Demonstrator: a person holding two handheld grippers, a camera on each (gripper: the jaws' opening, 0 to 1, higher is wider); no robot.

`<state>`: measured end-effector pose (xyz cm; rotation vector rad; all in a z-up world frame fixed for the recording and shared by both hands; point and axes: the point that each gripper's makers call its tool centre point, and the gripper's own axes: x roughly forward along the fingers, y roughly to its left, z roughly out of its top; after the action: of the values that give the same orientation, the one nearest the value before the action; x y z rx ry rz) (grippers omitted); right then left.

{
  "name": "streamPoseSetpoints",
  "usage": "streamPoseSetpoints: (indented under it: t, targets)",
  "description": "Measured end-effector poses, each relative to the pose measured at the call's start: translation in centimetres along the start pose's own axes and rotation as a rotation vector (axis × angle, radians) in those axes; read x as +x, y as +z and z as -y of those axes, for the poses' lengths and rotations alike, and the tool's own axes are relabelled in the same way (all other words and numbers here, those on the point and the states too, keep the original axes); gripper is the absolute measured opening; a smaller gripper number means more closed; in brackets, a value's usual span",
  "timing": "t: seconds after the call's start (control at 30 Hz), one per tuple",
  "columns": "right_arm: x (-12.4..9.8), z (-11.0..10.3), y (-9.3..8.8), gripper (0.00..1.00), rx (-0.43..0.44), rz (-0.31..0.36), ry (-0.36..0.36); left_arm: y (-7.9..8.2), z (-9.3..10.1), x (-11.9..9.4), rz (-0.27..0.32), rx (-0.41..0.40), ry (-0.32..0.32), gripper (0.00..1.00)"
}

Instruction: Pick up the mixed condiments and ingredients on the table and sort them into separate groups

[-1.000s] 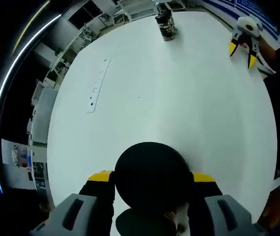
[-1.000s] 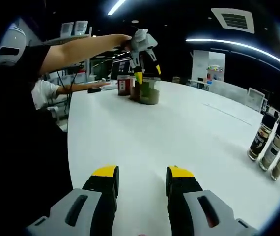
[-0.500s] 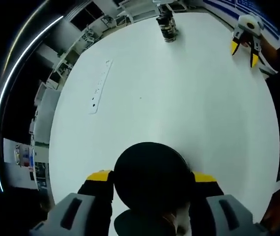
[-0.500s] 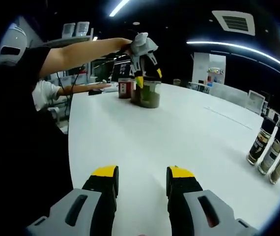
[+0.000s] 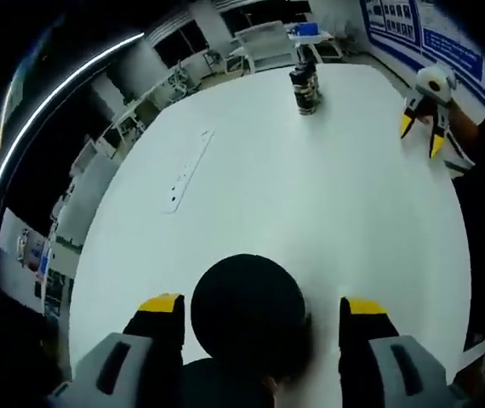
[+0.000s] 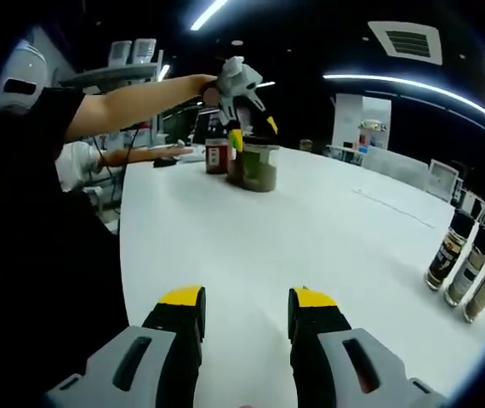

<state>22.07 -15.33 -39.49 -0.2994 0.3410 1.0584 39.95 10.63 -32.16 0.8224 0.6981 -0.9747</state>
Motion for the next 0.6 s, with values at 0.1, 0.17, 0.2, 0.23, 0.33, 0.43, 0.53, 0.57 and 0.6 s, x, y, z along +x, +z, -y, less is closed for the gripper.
streamPoseSetpoints:
  t: [0.1, 0.17, 0.2, 0.23, 0.33, 0.43, 0.53, 0.57, 0.6]
  targets:
    - [0.0, 0.0, 0.0, 0.40, -0.002, -0.004, -0.002, 0.1, 0.8, -0.8, 0.062, -0.002, 0.037, 0.75]
    - [0.1, 0.0, -0.1, 0.40, -0.005, -0.012, -0.004, 0.4, 0.5, -1.2, 0.114, -0.011, 0.062, 0.74]
    - [0.0, 0.0, -0.1, 0.40, -0.005, -0.011, -0.004, 0.4, 0.3, -1.5, 0.136, -0.025, 0.075, 0.74]
    - [0.0, 0.0, -0.1, 0.40, -0.004, -0.008, -0.004, 0.5, 0.2, -1.8, 0.160, -0.037, 0.085, 0.74]
    - [0.0, 0.2, 0.1, 0.40, -0.001, -0.003, -0.017, 0.9, 0.5, -2.7, 0.233, -0.077, 0.097, 0.75]
    - [-0.1, 0.3, 0.1, 0.40, 0.003, -0.003, -0.023, 1.7, 1.7, -3.5, 0.345, -0.158, 0.053, 0.76]
    - [-0.1, 0.5, 0.3, 0.40, 0.002, 0.001, -0.030, 1.9, 3.5, -4.2, 0.391, -0.141, 0.075, 0.76]
    - [-0.2, 0.6, 0.3, 0.40, 0.004, 0.004, -0.033, 2.3, 4.0, -4.5, 0.423, -0.148, 0.087, 0.75]
    - [-0.3, 0.6, 0.4, 0.40, 0.005, 0.006, -0.035, 2.4, 4.0, -4.7, 0.445, -0.159, 0.089, 0.75]
